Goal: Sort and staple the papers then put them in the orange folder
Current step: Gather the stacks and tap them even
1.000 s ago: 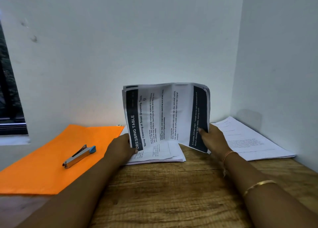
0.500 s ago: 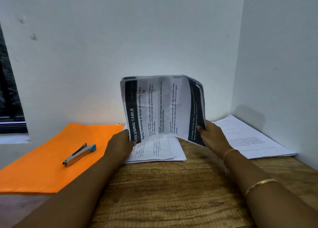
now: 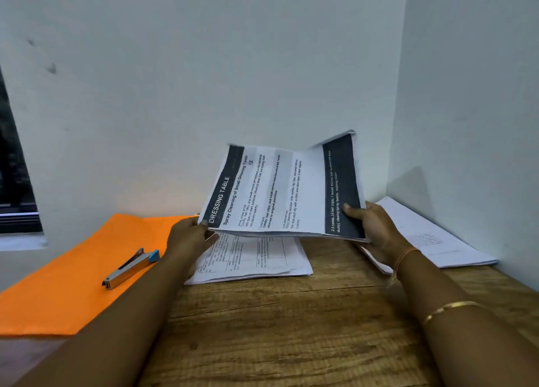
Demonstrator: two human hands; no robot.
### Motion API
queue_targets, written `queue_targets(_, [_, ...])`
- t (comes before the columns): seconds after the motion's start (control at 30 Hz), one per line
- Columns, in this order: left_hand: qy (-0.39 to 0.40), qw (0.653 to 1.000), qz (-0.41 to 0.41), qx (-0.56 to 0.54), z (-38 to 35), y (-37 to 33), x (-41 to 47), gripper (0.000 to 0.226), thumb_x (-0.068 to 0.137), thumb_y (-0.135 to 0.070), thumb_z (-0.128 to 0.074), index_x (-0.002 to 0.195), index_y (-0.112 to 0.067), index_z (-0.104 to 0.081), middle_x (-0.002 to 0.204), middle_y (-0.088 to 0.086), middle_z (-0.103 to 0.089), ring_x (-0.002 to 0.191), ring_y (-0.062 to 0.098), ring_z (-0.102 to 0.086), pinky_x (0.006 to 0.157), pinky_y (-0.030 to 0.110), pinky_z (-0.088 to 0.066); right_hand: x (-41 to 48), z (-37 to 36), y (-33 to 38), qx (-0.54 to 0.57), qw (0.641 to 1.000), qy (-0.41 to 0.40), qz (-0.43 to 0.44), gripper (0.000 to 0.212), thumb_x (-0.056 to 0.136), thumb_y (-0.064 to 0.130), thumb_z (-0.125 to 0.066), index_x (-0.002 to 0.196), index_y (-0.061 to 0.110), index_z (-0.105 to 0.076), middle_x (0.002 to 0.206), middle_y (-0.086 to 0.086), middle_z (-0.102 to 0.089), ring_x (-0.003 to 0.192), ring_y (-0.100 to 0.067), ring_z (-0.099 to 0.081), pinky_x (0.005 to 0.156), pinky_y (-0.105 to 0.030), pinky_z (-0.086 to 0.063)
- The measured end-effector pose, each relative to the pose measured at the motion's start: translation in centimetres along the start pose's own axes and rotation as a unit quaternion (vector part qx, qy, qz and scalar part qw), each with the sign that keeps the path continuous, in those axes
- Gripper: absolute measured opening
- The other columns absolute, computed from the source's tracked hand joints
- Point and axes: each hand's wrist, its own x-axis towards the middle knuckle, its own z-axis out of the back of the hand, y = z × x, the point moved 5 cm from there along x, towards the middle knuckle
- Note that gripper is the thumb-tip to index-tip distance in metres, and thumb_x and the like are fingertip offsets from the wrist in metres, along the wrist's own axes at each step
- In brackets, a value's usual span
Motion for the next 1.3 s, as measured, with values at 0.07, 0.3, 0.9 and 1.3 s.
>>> queue_targets(0.07, [0.004,0.997,0.053,-0.054,-0.1,0.5,0.0,0.013,0.097,0.001,-0.043,0.103,0.003,-0.054,0.087,0.010,-0.057,0.075,0.015,-0.053,0.066,0.024,-0.050,-0.2,0.0,0.1,0.049,0.998,0.016,-0.019,0.012,0.094,0.007,-0.053,0.103,0.005,-0.061,0.081,-0.007,-0.070,0.063,-0.015,-0.068,0.048,-0.023,-0.052])
queue_targets(0.3, [0.009,0.992,0.108,-0.061,0.1,1.0,-0.1,0.009,0.093,-0.001,-0.049,0.089,-0.001,-0.057,0.081,0.009,-0.056,0.067,0.014,-0.051,0.052,0.022,-0.049,0.2,0.7,-0.2,0.145,0.988,0.034,-0.047,0.008,0.092,0.007,-0.054,0.093,0.010,-0.061,0.067,0.001,-0.070,0.056,-0.008,-0.066,0.047,-0.018,-0.050])
queue_targets(0.9, [0.178,0.956,0.200,-0.120,-0.5,0.8,-1.5,0.017,0.088,-0.015,-0.053,0.097,-0.003,-0.062,0.073,0.011,-0.071,0.054,0.020,-0.068,0.049,0.024,-0.056,0.0,1.0,-1.7,0.150,0.974,0.073,-0.155,0.007,0.086,0.007,-0.055,0.086,0.002,-0.060,0.068,-0.007,-0.067,0.044,-0.011,-0.051,0.035,-0.012,-0.034])
queue_targets(1.3, [0.111,0.990,0.076,-0.043,-1.0,-0.1,-1.1,0.018,0.097,-0.009,-0.048,0.108,-0.001,-0.058,0.077,0.011,-0.069,0.064,0.023,-0.065,0.060,0.027,-0.053,0.8,0.4,-2.0,0.296,0.942,0.025,-0.158,0.030,0.094,0.028,-0.051,0.104,0.000,-0.056,0.087,-0.018,-0.069,0.061,-0.025,-0.071,0.052,-0.025,-0.058])
